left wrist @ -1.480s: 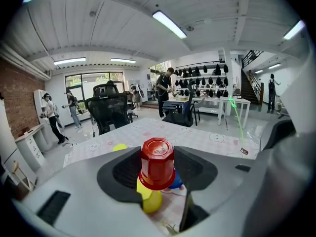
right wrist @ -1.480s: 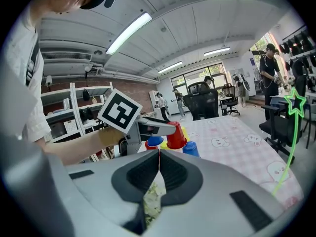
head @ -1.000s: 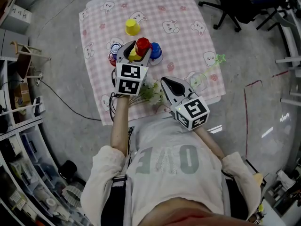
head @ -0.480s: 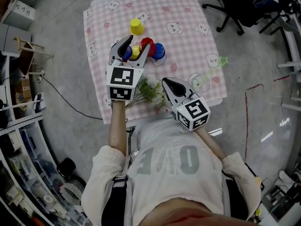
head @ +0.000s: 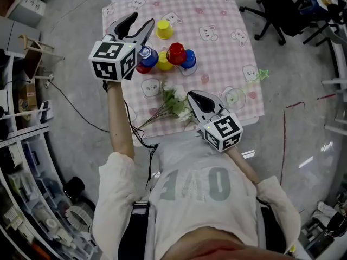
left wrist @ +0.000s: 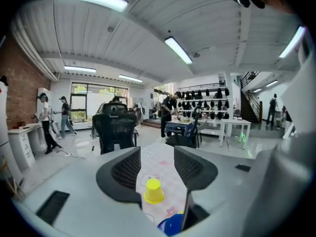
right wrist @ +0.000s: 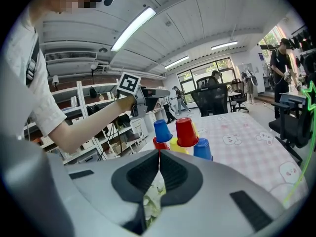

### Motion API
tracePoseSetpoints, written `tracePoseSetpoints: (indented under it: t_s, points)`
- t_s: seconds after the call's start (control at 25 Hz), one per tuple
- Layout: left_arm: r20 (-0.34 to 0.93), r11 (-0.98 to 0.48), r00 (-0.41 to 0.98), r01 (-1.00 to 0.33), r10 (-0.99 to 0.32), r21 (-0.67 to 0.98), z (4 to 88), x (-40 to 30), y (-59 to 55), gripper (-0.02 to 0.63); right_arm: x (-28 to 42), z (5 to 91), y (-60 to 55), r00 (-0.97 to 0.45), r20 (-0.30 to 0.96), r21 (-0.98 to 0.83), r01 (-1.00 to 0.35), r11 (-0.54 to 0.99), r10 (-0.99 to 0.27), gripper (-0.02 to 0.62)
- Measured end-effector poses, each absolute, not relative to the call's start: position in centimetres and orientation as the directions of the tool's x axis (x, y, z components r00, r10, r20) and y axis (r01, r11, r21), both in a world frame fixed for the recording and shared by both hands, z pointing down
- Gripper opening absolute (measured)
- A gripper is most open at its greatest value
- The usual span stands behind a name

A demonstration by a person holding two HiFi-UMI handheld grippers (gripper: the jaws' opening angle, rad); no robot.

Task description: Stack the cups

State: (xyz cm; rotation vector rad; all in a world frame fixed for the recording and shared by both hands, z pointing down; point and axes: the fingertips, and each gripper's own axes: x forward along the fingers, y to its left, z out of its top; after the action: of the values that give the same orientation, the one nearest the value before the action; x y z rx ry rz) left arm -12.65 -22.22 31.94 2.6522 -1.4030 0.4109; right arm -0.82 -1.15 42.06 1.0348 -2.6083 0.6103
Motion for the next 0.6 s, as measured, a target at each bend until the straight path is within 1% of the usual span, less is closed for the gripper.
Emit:
tracePoseSetpoints:
  t_s: [0.28,0.4,0.6]
  points:
    - [0.448,-0.734,0.663,-0.679,-0.599,0.022,37.9,-10.6,-26.9,0.221,-0.8,42.8,-2.0,-0.699,0.415,-0.296,-0.709,0.64,-0.583,0.029]
    - [0.528,-0.77,0.661,-0.638,-0.533,0.022,41.5,-9.8,-28.0,0.221,-0.9,43.3,-2.7,-0.694,0.423,-0.306,-0.714,0.629,-0.582,0.029]
    - [0.62,-0.795,0.642,-0.605,-0.451,0.047,46.6,-9.4,-29.1,0.221,-1.1,43.9,-3.6,-0.691,0.435,-0.32,-0.718,0.618,-0.577,0.029]
